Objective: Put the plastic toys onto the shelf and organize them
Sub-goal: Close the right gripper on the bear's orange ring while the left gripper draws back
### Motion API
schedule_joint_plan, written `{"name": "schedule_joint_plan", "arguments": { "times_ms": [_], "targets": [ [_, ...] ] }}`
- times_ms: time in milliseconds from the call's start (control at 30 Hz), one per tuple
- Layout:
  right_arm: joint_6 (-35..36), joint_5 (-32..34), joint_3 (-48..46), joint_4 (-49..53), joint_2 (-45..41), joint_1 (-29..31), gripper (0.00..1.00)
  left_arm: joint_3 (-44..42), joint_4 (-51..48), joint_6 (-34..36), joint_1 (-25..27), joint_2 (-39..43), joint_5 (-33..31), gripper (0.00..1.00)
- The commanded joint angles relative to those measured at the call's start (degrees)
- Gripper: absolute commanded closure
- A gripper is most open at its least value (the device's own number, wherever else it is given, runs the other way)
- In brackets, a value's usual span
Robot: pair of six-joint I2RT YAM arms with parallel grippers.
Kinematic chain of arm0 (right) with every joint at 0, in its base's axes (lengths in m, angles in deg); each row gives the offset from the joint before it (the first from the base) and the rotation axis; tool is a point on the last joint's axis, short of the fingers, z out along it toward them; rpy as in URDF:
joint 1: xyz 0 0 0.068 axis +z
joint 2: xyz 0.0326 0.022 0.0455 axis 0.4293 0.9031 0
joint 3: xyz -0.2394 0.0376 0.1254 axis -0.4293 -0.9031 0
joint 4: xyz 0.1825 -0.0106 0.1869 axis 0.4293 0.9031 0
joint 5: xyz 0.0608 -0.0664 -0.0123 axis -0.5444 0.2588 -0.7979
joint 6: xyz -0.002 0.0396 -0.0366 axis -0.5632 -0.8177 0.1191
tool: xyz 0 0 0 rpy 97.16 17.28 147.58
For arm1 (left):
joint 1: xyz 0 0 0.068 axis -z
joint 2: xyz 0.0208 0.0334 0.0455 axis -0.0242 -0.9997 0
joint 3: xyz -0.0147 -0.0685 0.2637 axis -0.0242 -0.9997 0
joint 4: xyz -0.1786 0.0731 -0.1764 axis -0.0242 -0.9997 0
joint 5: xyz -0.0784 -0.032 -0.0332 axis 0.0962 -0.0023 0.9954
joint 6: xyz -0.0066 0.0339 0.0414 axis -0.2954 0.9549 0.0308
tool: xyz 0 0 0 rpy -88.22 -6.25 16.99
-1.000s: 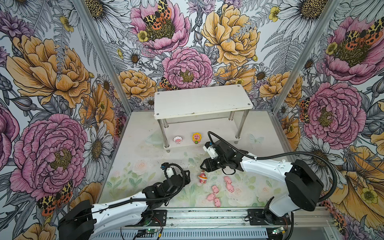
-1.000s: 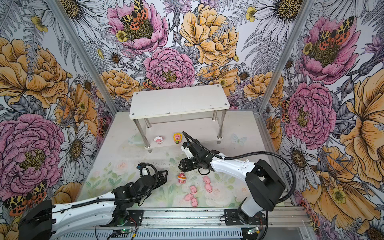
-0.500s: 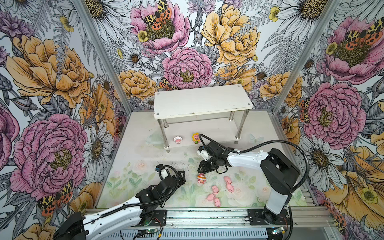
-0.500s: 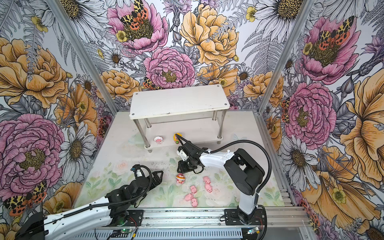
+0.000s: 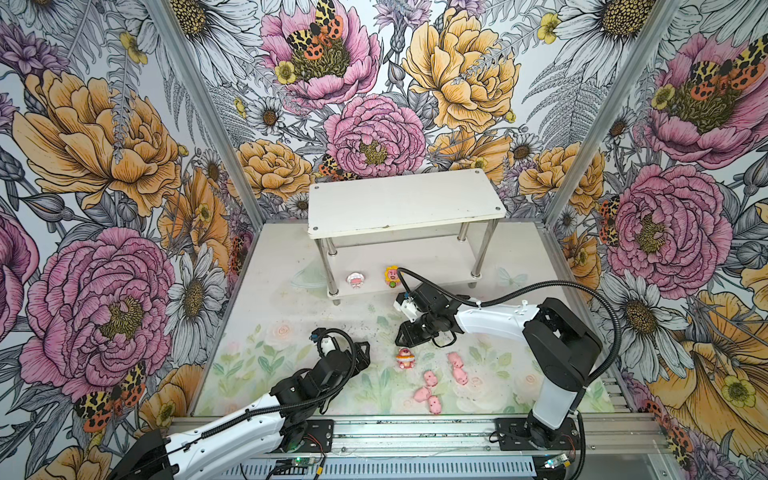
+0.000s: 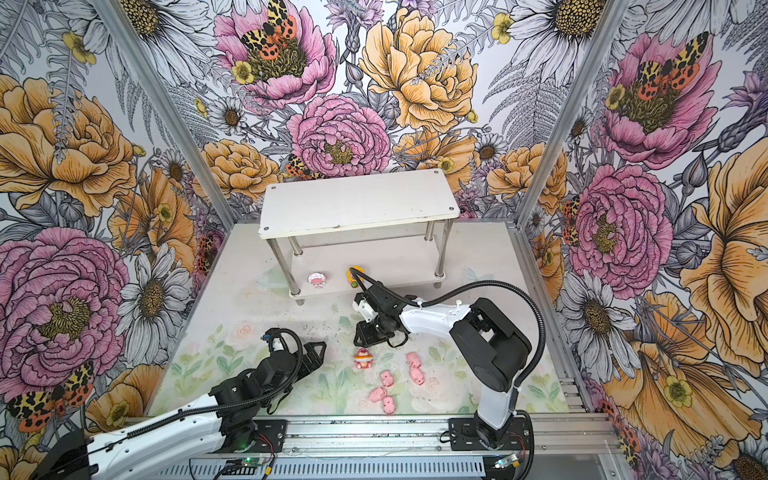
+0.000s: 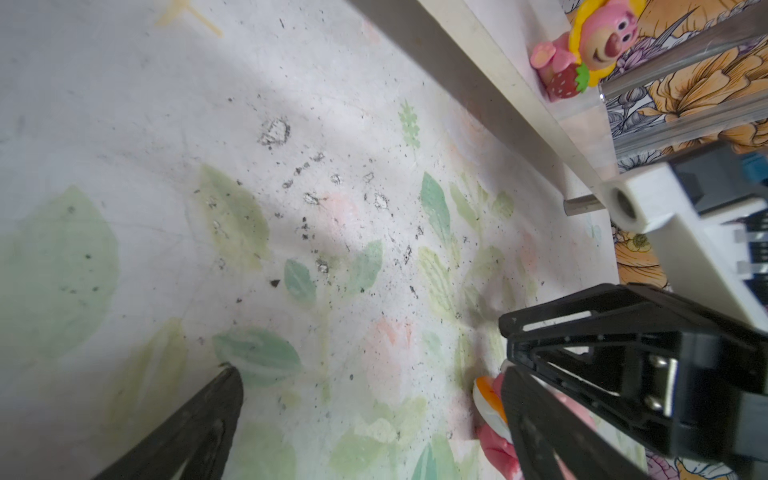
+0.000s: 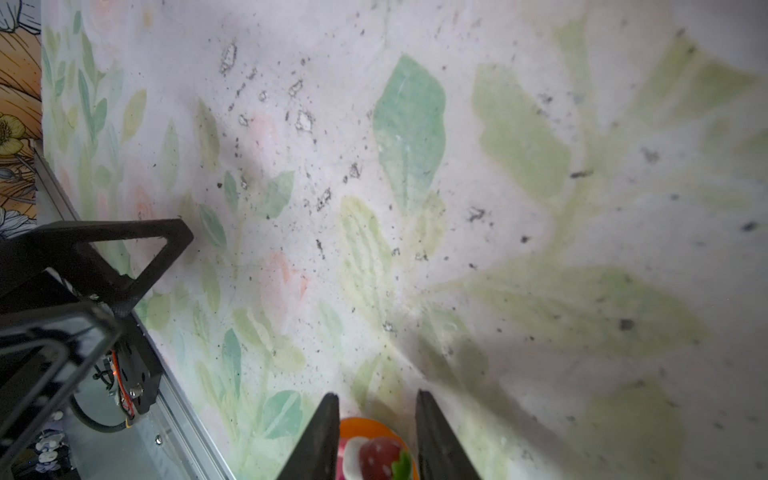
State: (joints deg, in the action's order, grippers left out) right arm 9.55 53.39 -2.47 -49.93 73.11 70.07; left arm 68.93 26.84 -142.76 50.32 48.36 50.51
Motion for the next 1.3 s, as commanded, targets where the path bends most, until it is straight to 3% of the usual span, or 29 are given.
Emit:
{"name": "schedule_joint_plan", "arguments": {
  "times_ms": [0,200,400,767,1267],
  "targets": [
    [0.72,1.04,-0.82,-0.02,-4.71,-0.77,0.58,1.97,2.89,4.08,1.76,-2.51,2.75,0.01],
    [-0.08,-1.09,-2.21,1.33,-6.73,-1.42,0.47,7.20,1.03,7.77,6.03,-10.50,3.48,0.01],
    [-0.77,-1.31,-3.21,1.22,-5.48,0.29,0.46,8.59,7.36,9.25,9.14,-16.15,6.55,0.01],
    [-0.30,-1.92,-2.79,0.56,-2.19,2.55,0.74,10.68,10.68,9.08,11.29,-22.91,8.11,0.01],
    [-0.29,-1.29,-4.13,-0.42,-2.01,1.34,0.80,14.21,14.65,8.74,13.67,-30.70,10.11,0.01]
  ]
}}
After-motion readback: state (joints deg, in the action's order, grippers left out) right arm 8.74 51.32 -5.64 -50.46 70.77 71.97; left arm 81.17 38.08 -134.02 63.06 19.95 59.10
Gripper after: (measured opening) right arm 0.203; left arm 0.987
